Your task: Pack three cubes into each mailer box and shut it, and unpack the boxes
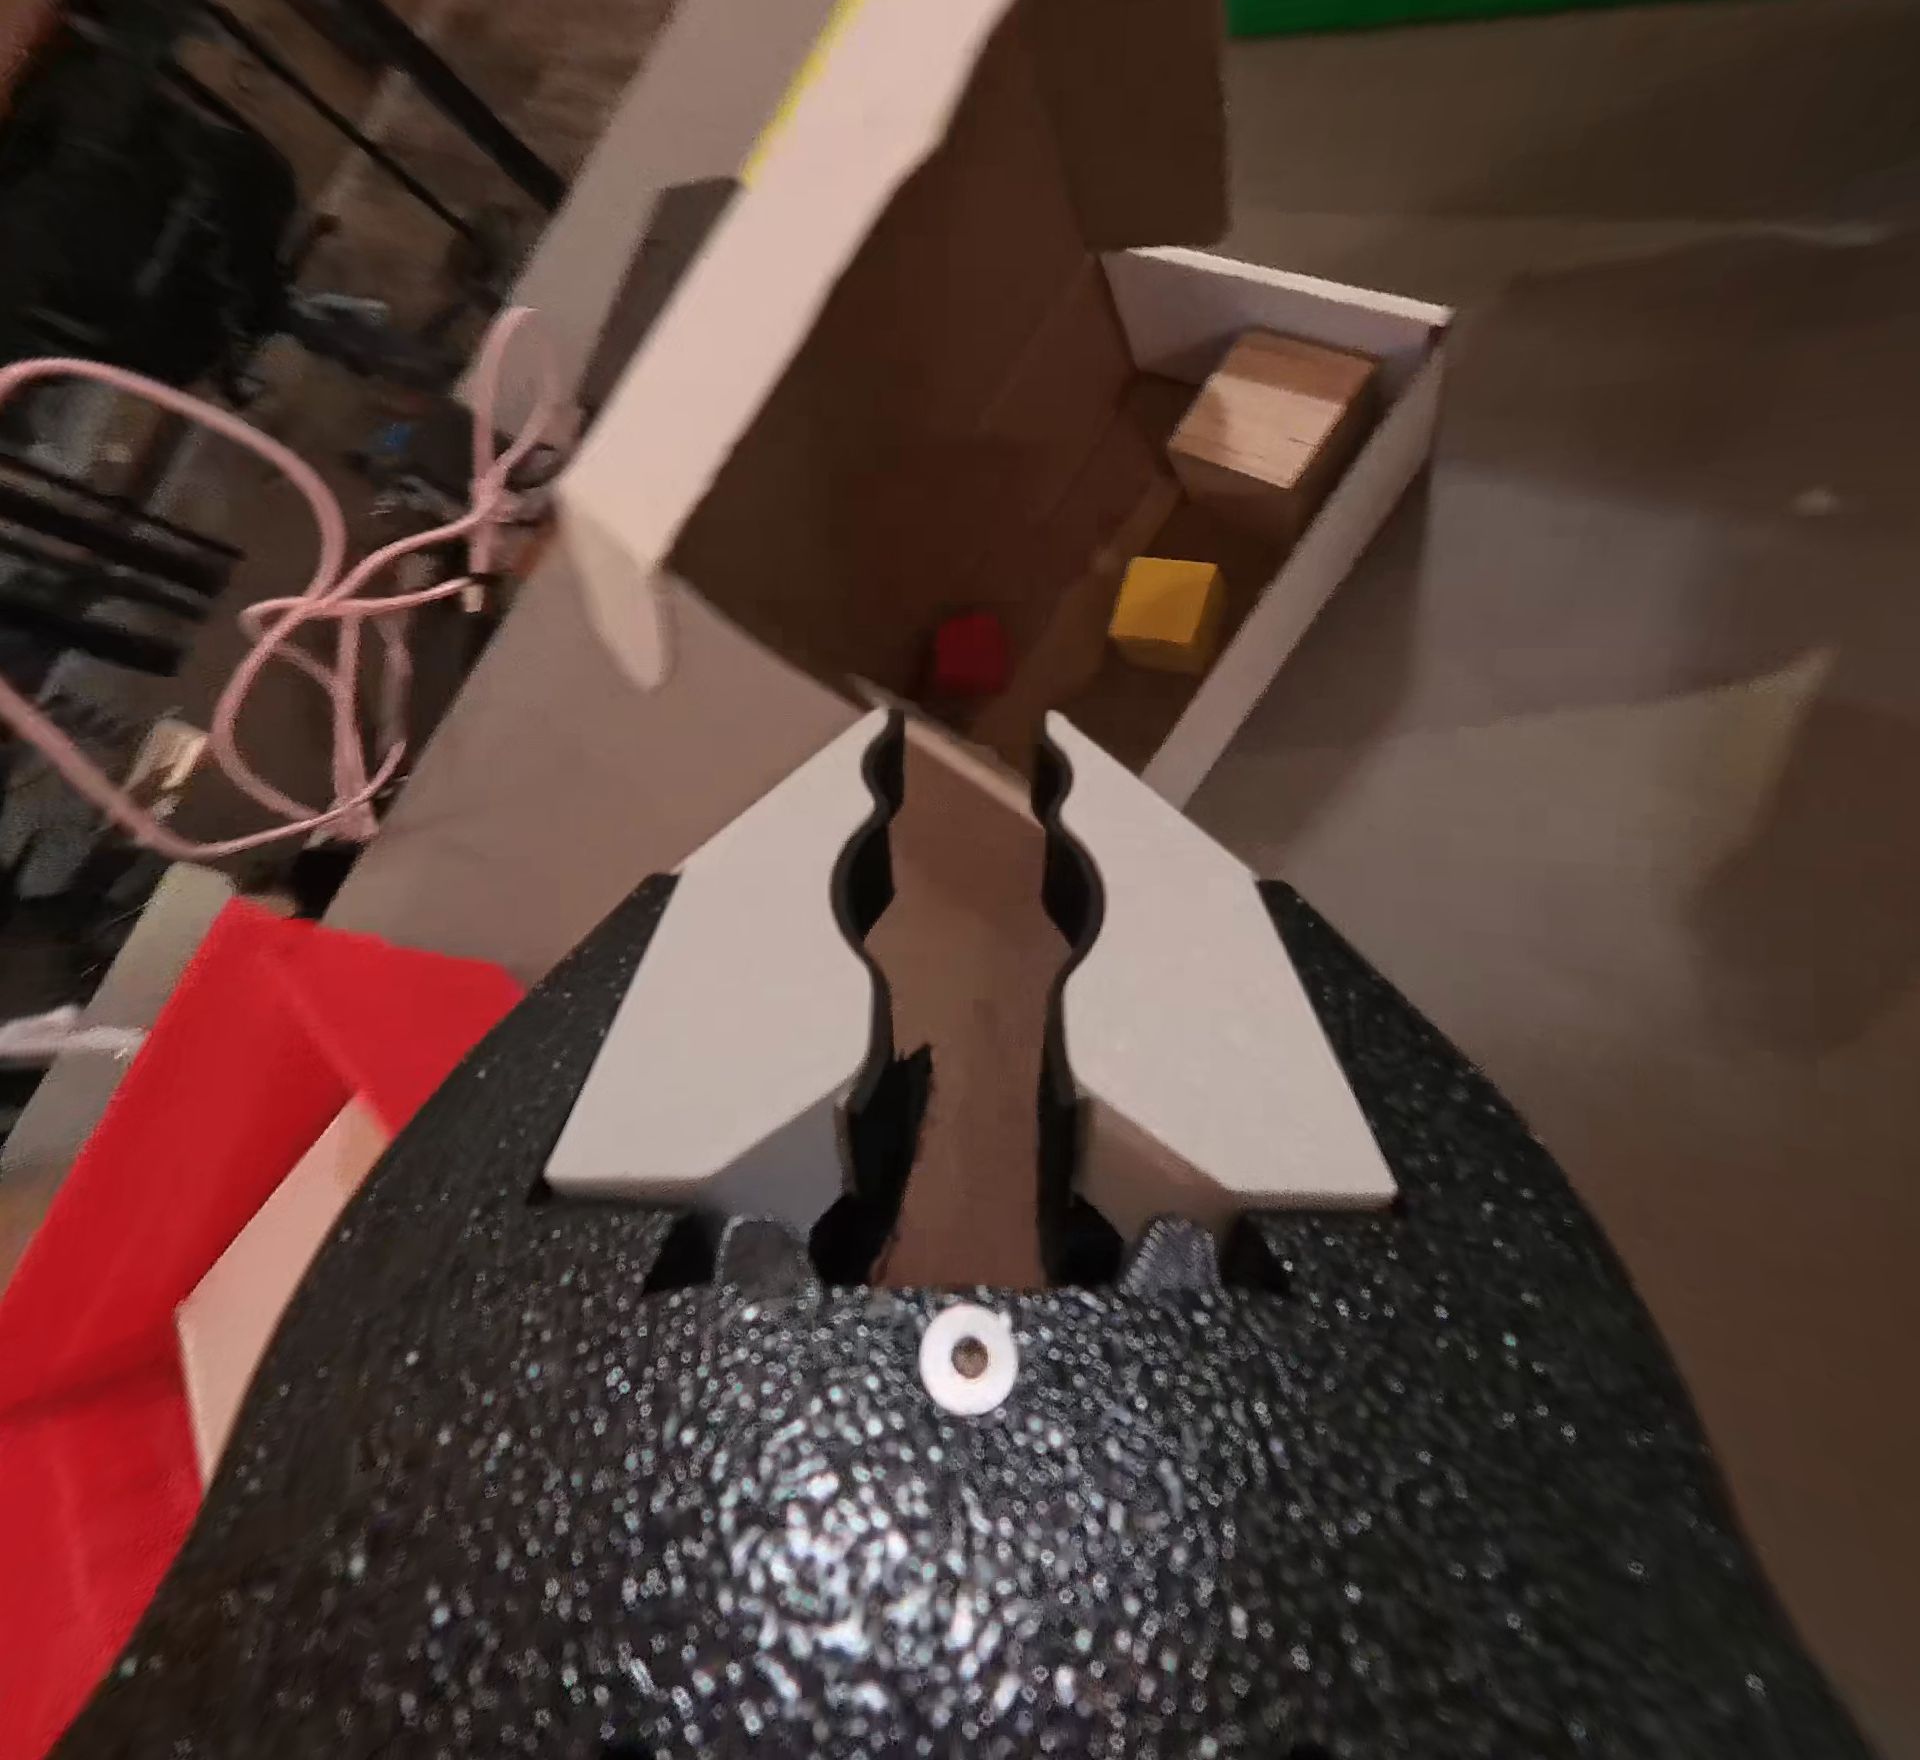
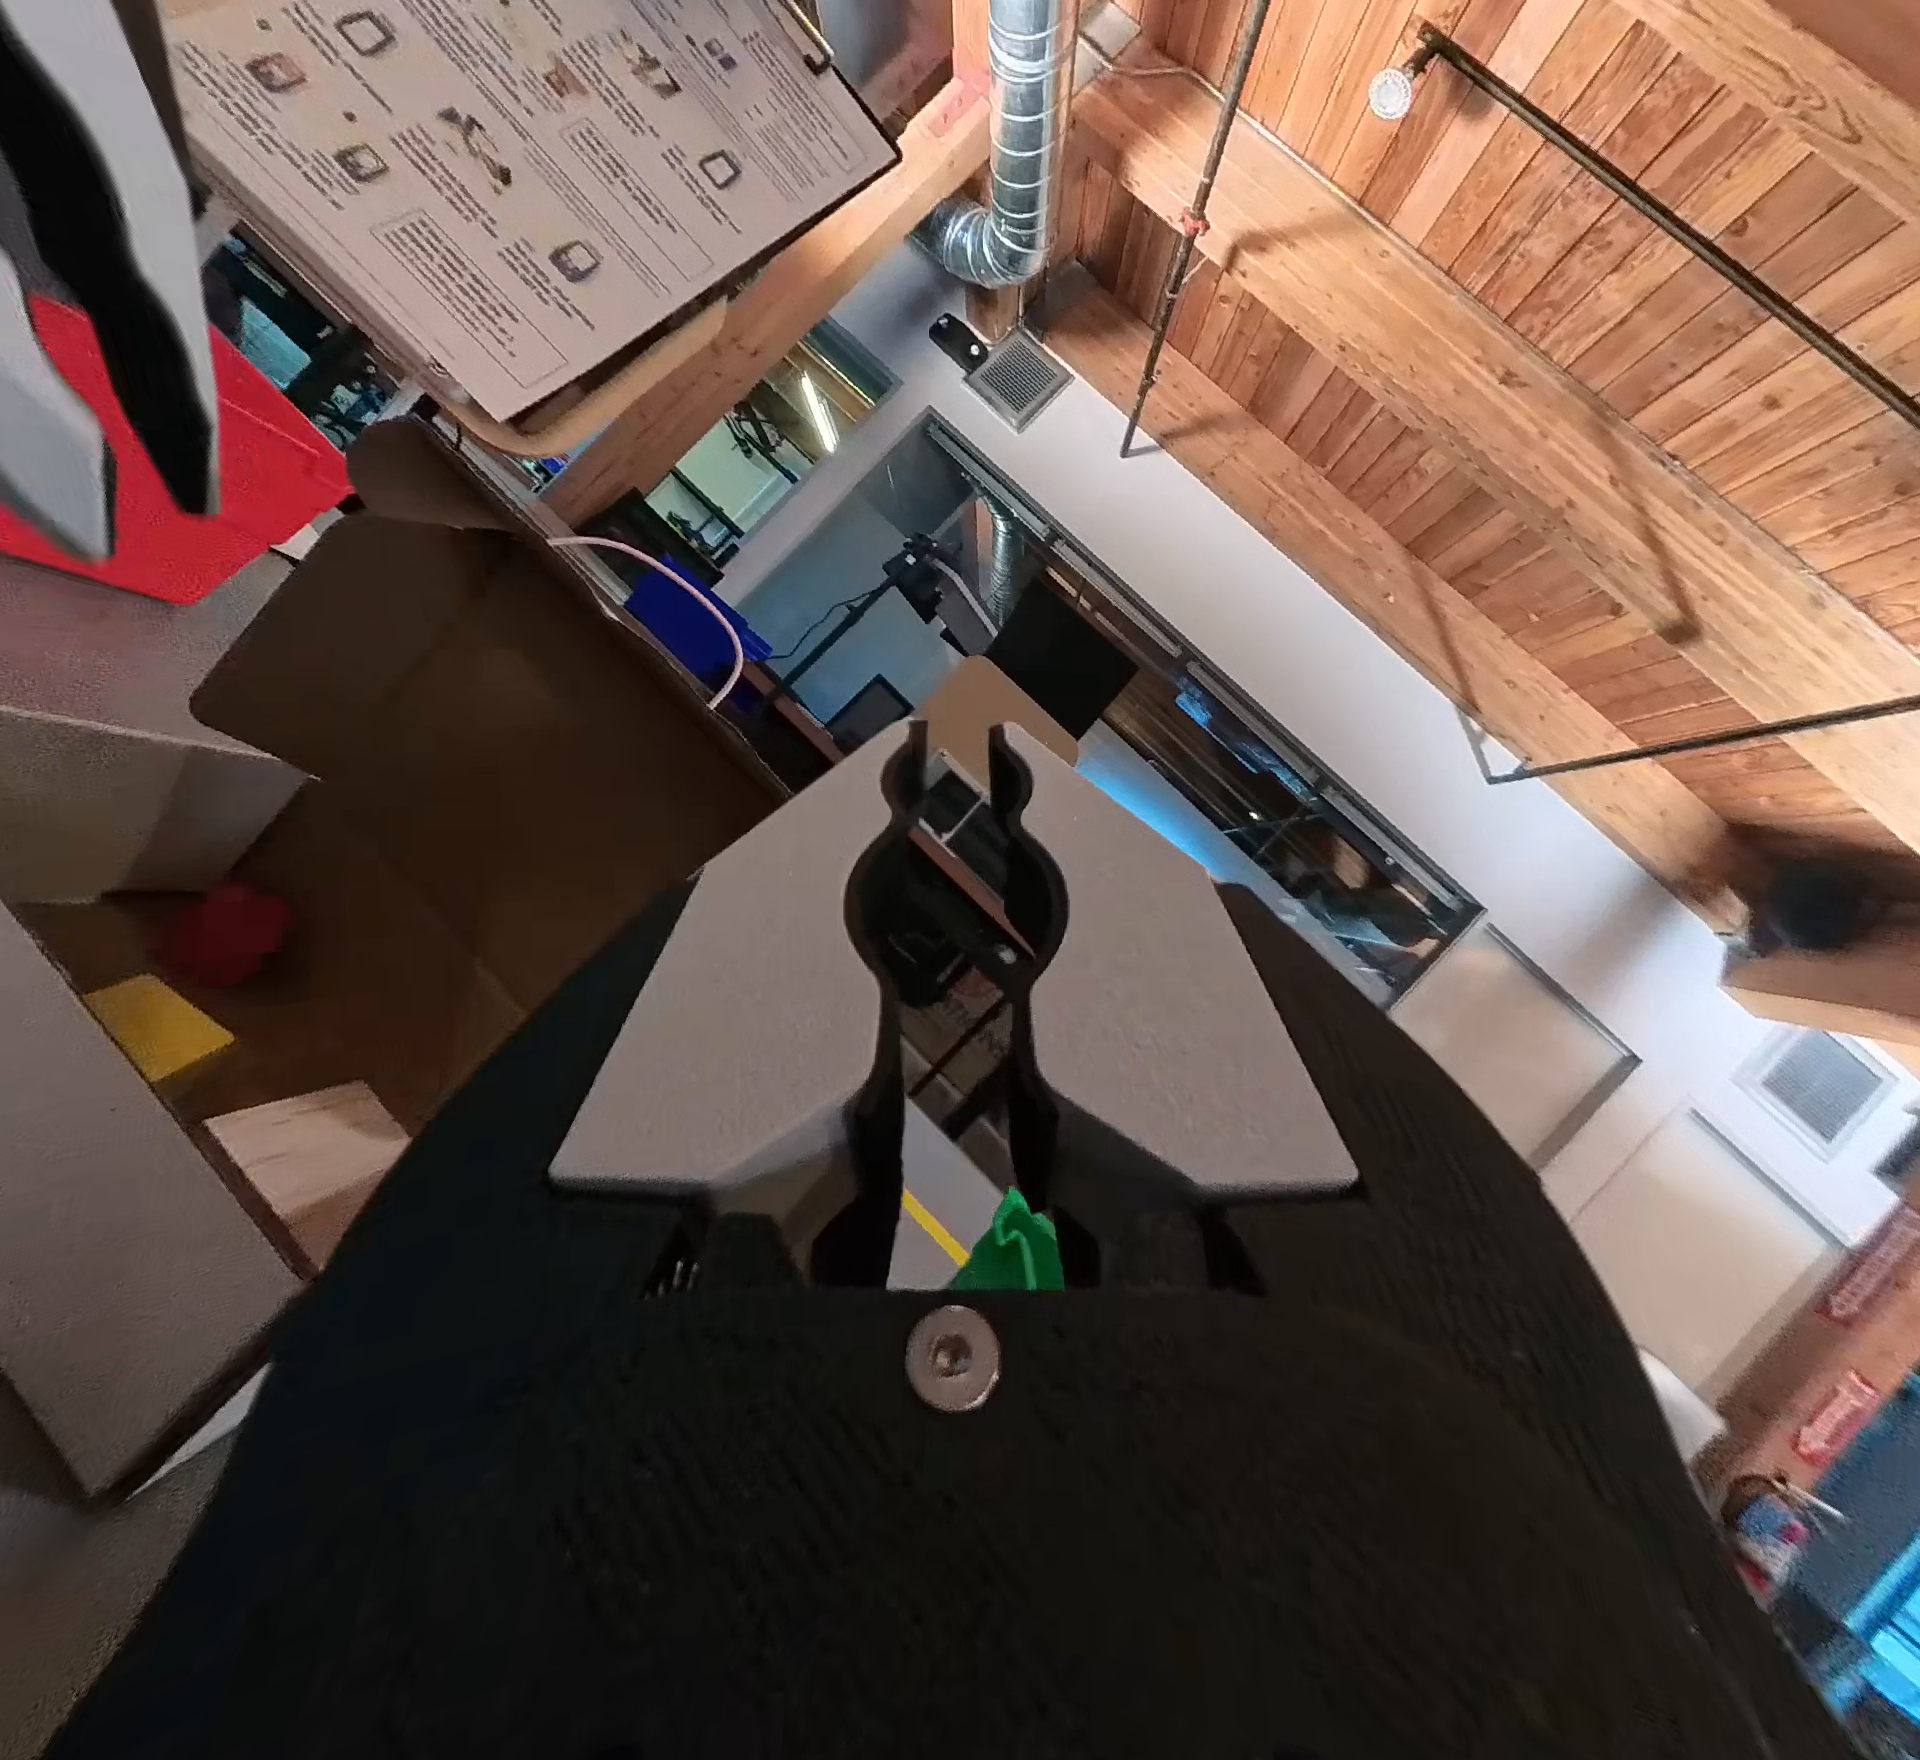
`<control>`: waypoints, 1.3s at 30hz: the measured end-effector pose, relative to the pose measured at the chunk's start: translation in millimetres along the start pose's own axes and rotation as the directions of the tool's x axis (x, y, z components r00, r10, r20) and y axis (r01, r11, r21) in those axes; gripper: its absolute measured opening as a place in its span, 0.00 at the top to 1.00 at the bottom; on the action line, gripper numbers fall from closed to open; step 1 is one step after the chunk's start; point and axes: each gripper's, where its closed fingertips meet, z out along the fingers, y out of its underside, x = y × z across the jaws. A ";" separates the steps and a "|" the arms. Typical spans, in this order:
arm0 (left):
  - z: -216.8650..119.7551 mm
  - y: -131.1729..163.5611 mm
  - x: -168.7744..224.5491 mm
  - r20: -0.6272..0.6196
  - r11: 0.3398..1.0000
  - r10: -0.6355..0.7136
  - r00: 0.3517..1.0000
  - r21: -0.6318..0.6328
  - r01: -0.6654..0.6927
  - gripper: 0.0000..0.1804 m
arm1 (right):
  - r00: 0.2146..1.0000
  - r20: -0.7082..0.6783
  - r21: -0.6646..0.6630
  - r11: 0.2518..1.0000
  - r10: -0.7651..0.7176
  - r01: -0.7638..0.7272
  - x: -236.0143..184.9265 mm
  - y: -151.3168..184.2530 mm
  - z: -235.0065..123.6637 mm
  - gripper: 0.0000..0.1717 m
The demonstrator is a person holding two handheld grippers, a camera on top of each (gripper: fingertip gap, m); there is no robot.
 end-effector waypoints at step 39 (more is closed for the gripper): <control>37.9 -3.7 -15.9 -0.160 0.863 -0.455 0.876 0.165 0.478 0.91 | 0.691 -0.001 -0.682 0.505 0.723 -0.529 -78.2 78.5 2.0 0.96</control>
